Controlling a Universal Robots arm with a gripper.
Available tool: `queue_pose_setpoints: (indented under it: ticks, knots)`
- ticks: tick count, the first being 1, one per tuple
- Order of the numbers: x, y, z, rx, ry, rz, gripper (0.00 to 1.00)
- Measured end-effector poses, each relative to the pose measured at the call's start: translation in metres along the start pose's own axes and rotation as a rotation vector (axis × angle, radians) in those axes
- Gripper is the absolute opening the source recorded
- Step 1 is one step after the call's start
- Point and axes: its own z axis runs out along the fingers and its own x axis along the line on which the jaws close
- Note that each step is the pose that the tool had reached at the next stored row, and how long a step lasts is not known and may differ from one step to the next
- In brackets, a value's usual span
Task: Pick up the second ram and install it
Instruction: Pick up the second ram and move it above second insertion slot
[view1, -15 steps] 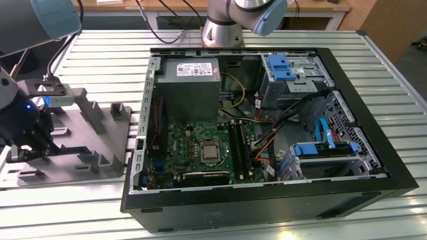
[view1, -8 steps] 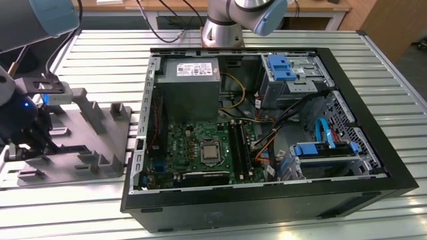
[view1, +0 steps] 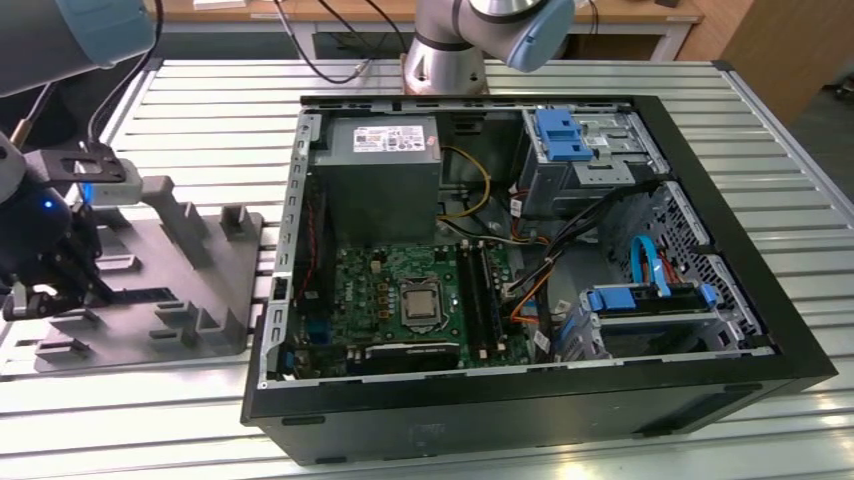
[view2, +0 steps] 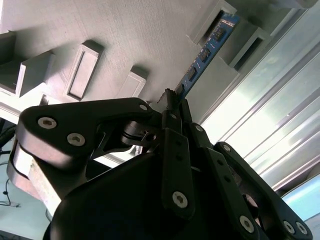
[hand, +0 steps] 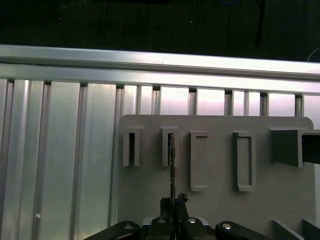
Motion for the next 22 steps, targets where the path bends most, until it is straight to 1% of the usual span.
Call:
queue_pose_setpoints:
  ticks: [22]
  knots:
    - [-0.0004,0.0005,-0.0132,-0.0001,0.0,0.0,0.14]
